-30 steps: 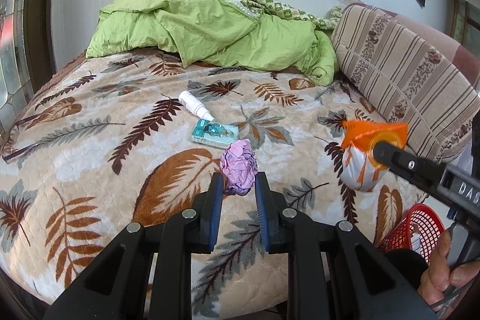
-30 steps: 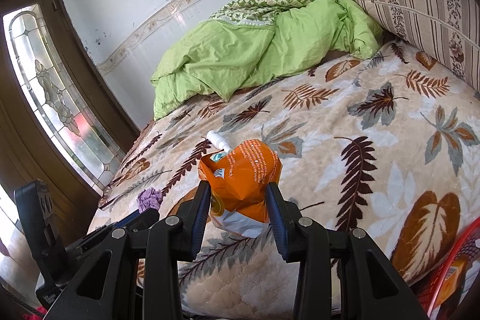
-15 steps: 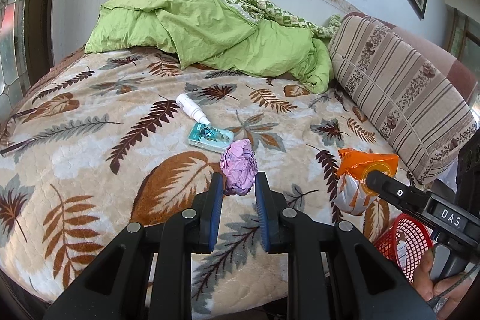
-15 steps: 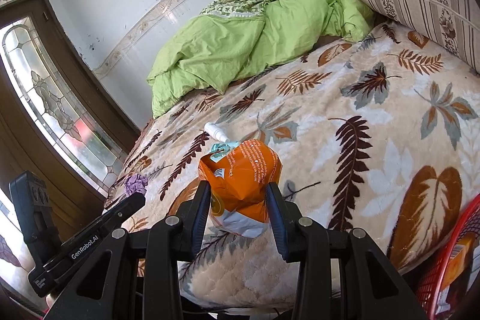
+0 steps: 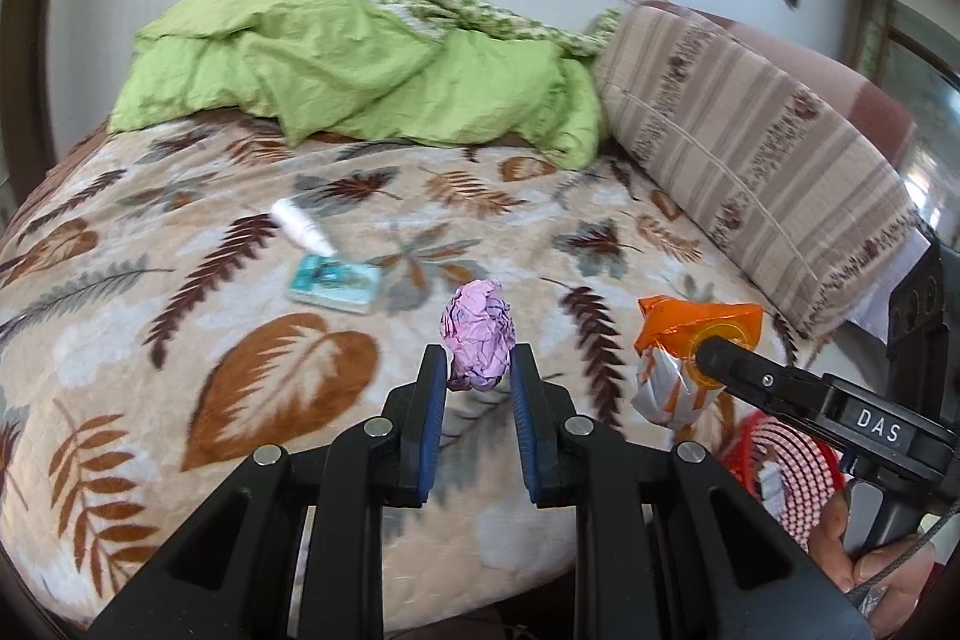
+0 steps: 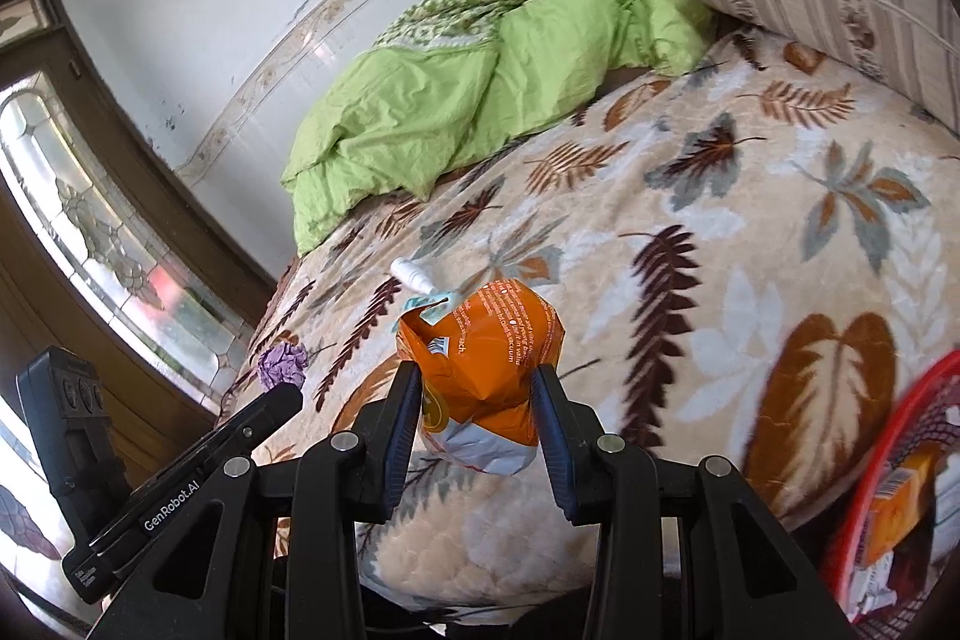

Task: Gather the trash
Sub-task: 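Carry the pink wrapper and orange chip bag over the red basket, then open both tools to drop the wrapper and chip bag into the basket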

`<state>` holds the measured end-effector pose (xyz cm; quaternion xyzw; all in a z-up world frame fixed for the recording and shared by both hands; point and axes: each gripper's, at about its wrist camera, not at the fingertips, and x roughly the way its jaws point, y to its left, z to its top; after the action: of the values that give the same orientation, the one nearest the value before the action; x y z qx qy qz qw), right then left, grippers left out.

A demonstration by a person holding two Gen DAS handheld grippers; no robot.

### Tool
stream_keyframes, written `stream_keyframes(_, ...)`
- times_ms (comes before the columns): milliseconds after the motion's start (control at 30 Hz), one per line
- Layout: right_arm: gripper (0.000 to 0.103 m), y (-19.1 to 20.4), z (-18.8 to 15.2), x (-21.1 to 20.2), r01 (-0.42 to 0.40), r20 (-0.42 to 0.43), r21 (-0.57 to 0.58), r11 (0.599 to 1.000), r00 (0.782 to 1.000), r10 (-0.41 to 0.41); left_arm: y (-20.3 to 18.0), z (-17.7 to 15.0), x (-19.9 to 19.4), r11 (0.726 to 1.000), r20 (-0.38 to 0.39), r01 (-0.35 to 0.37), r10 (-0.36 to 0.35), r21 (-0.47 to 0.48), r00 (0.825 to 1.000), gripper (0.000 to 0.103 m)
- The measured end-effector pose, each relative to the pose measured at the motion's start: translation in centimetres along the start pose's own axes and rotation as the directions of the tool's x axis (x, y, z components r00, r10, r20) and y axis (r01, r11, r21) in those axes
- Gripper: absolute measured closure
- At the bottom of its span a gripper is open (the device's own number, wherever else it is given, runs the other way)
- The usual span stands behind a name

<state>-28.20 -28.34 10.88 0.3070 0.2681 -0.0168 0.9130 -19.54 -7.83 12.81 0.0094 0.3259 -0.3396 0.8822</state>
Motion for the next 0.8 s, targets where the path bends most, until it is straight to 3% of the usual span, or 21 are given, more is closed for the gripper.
stream_keyframes(233, 0.062, -4.4, 0.3, -5.7, 0.092, 0.069, 0.060, 0.994, 0.993, -0.096, -6.2, 0.2, 1.4, 0.987, -0.046, 0.128, -0.124, 0.095, 0.991, 0.083)
stream_keyframes(400, 0.062, -8.5, 0.1, -10.2, 0.176, 0.108, 0.133, 0.975, 0.976, -0.191, -11.0, -0.2, 2.9, 0.963, -0.106, 0.227, -0.213, 0.145, 0.971, 0.083)
stream_keyframes(633, 0.062, -13.7, -1.0, -16.6, 0.295, 0.143, 0.230, 0.927, 0.932, -0.332, -17.3, -1.3, 5.2, 0.913, -0.210, 0.361, -0.321, 0.190, 0.923, 0.083)
stream_keyframes(800, 0.062, -16.7, -1.9, -18.9, 0.338, 0.130, 0.291, 0.895, 0.913, -0.387, -21.1, -2.4, 6.8, 0.876, -0.299, 0.444, -0.380, 0.188, 0.875, 0.083)
